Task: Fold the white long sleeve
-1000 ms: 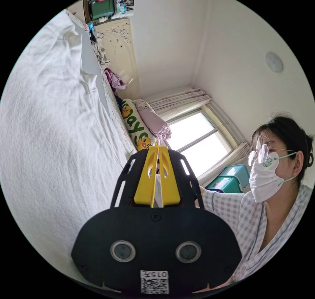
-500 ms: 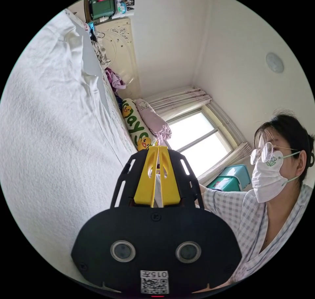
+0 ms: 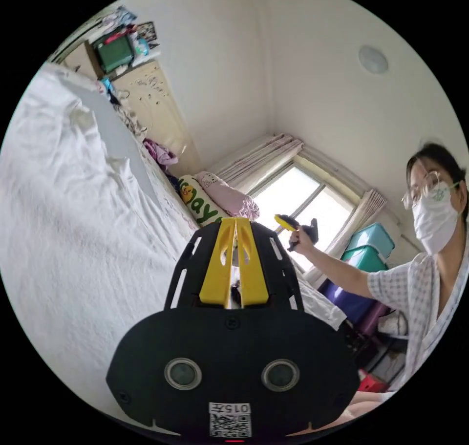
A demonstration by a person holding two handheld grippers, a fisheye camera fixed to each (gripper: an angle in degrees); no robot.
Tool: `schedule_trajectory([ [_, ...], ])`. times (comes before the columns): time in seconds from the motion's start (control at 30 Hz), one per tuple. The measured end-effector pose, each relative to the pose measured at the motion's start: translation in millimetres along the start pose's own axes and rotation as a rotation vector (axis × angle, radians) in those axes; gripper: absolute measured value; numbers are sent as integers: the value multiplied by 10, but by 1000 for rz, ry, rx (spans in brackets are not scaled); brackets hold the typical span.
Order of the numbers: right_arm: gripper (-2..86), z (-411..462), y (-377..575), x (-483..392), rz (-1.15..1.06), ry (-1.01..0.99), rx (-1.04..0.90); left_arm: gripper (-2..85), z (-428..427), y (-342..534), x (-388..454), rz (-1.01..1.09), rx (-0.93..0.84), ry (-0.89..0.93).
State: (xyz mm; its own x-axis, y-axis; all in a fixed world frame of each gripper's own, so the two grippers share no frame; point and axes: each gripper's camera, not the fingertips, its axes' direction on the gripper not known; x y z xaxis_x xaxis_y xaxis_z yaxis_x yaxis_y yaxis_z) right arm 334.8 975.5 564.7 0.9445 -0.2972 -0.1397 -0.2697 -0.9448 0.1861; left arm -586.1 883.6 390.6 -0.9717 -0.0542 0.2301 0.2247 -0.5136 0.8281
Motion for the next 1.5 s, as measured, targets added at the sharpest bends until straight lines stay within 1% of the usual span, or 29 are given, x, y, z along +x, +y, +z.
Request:
schedule_trajectory([
  [0.03,63,-244,105,-488,-146,-105,-48,32,-24,-34,111,9,-9,-68],
  [0.1,65,-648,407,-1150,-294,-254,-118,50,-66,-97,227,-16,-11,-119],
  [0.13,68,-889,664,-1502,-330,-334,-172,55,-140,-171,311,-61,23,-70],
  [0.2,82,-1193,1109,-1895,-302,-462,-246,57,-314,-380,607,-82,73,29],
  [0.23,93,-1345,1429,-2098,-287,-560,-308,58,-475,-555,963,-31,89,54],
  [0.3,109,-1524,1920,-2347,-289,-650,-368,58,-822,-774,1596,68,105,62],
  [0.37,109,-1685,2402,-2503,-236,-602,-331,56,-1314,-900,2213,182,124,56],
  [0.4,101,-1755,2699,-2537,-127,-544,-278,48,-1709,-938,2582,247,120,23],
  [0.43,90,-1803,2996,-2532,13,-531,-199,33,-2113,-942,2909,316,79,-29],
  [0.47,88,-1813,3150,-2522,77,-546,-156,22,-2305,-934,3063,364,37,-66],
  [0.5,84,-1775,3448,-2498,185,-582,-94,10,-2671,-905,3321,431,-60,-179],
  [0.53,81,-1652,3710,-2459,314,-568,-99,8,-3040,-848,3496,447,-128,-318],
  [0.57,79,-1578,3822,-2448,362,-550,-115,11,-3230,-809,3562,451,-145,-384],
  [0.6,80,-1422,3996,-2500,360,-486,-174,18,-3611,-719,3662,461,-160,-495],
  [0.63,82,-1236,4105,-2600,327,-371,-287,41,-3971,-609,3733,493,-160,-586],
  [0.67,84,-1131,4146,-2659,301,-314,-355,53,-4136,-564,3766,516,-158,-625],
  [0.7,88,-909,4216,-2772,253,-200,-492,60,-4425,-512,3783,509,-176,-695],
  [0.73,91,-697,4276,-2856,243,-100,-619,64,-4646,-497,3741,459,-238,-763],
  [0.77,93,-601,4302,-2904,223,-76,-671,66,-4742,-494,3705,422,-268,-792],
  [0.83,96,-267,4396,-3119,150,-58,-816,82,-5057,-449,3465,250,-332,-863],
  [0.9,91,-129,4413,-3244,113,-6,-870,108,-5170,-394,3226,123,-375,-872],
  [0.97,80,-76,4392,-3283,160,12,-898,118,-5168,-340,3006,30,-428,-879],
  [1.03,27,-88,4382,-3318,204,1,-907,120,-5074,-343,2850,-53,-452,-839],
  [1.1,16,-129,4377,-3341,250,14,-904,113,-4976,-372,2824,-47,-448,-820],
  [1.17,8,-174,4367,-3418,240,51,-895,99,-4873,-386,2769,-49,-479,-855],
  [1.23,3,-190,4359,-3581,196,134,-905,47,-4834,-425,2761,-32,-499,-920],
  [1.37,-2,-131,4364,-3819,178,257,-943,11,-4823,-559,2806,11,-577,-884],
  [1.43,-4,-39,4449,-3895,154,446,-1075,5,-4786,-622,2844,38,-603,-888],
  [1.5,-4,-23,4534,-3942,90,543,-1152,3,-4756,-659,2871,39,-606,-891],
])
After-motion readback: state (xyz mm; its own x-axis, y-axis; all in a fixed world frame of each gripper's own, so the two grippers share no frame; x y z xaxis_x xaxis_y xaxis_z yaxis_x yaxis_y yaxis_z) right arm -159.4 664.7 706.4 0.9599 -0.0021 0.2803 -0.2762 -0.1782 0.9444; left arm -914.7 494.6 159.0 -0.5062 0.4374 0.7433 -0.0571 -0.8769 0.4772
